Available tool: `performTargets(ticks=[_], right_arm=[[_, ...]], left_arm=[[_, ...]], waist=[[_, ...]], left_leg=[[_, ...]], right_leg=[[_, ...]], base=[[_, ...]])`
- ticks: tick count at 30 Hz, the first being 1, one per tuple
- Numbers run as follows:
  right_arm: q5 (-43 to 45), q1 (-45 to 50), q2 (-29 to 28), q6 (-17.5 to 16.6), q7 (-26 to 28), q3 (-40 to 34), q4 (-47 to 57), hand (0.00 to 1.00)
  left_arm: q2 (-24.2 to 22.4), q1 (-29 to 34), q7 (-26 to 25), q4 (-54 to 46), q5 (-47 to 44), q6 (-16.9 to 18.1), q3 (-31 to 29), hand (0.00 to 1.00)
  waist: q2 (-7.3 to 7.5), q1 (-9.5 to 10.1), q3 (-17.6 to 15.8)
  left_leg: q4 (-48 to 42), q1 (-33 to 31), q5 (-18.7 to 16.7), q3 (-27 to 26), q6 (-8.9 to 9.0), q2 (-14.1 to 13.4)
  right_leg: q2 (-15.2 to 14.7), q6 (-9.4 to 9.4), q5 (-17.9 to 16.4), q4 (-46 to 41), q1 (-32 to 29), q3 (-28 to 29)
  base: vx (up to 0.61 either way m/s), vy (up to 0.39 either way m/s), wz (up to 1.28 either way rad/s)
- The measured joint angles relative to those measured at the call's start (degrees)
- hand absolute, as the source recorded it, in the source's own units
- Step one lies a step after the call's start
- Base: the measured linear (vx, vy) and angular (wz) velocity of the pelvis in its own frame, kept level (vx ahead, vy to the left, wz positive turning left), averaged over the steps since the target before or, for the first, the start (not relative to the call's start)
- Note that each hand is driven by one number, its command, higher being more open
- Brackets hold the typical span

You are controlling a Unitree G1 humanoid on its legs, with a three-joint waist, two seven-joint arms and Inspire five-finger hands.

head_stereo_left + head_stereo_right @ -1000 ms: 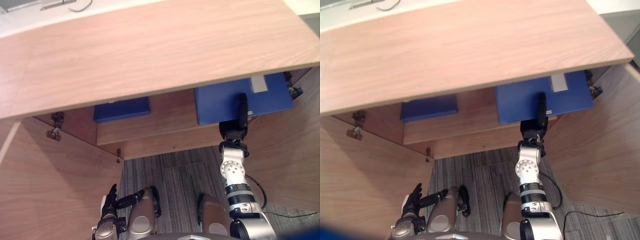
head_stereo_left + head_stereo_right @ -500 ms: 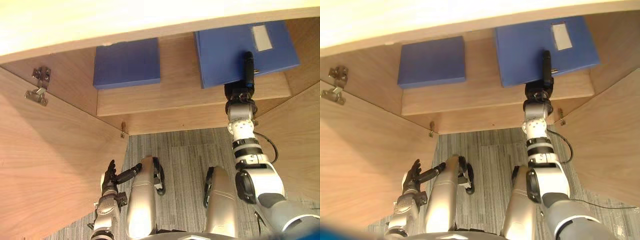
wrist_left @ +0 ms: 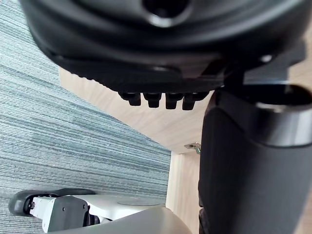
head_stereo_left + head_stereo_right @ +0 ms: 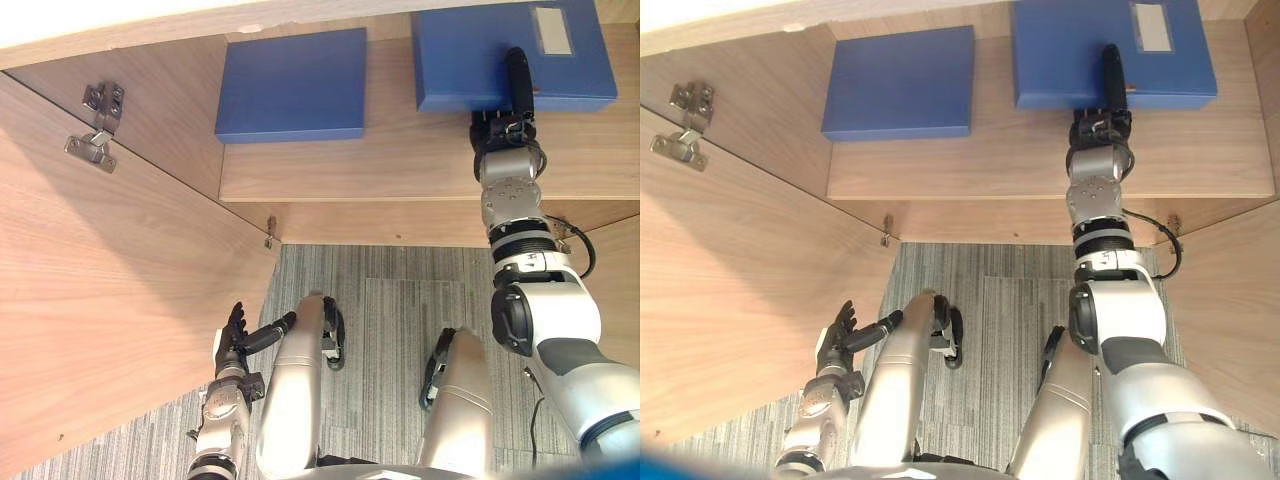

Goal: Walk over to the cabinet, pick up the folder, carry it to the office cabinet, place the folder inside the office cabinet, then close the office cabinet door

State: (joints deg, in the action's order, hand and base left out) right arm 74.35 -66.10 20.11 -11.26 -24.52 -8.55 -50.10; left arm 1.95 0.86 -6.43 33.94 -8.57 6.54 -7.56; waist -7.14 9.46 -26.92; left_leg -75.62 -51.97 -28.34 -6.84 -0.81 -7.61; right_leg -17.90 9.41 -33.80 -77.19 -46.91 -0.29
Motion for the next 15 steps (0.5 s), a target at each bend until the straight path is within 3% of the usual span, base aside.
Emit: performTargets(ticks=[10, 15], right_arm=[[-14.9, -0.7, 0.2, 3.7, -2.7, 0.4, -4.2, 1.0], [-26.1, -0.7, 0.9, 8.9, 1.0, 6.4, -6.5, 1.0]], left_arm=[[-0.3, 0.1, -2.7, 0.6, -0.5, -0.4, 0.4, 1.0], [-0.1, 0.1, -3.8, 2.2, -0.5, -0.4, 0.1, 1.0]], waist=[[-0.1, -0.86, 0.0], [-0.06, -2.19, 0.0]], left_leg=[[2.2, 2.4, 0.1, 0.5, 0.06, -0.3], [4.6, 4.3, 0.2, -0.1, 0.08, -0.9]], right_leg=[[0.4, 0.07, 0.2, 3.0, 3.2, -1.5], [1.2, 0.13, 0.9, 5.8, 4.7, -1.6]], base=[[0.04, -0.014, 0.0], [0.07, -0.015, -0.09]])
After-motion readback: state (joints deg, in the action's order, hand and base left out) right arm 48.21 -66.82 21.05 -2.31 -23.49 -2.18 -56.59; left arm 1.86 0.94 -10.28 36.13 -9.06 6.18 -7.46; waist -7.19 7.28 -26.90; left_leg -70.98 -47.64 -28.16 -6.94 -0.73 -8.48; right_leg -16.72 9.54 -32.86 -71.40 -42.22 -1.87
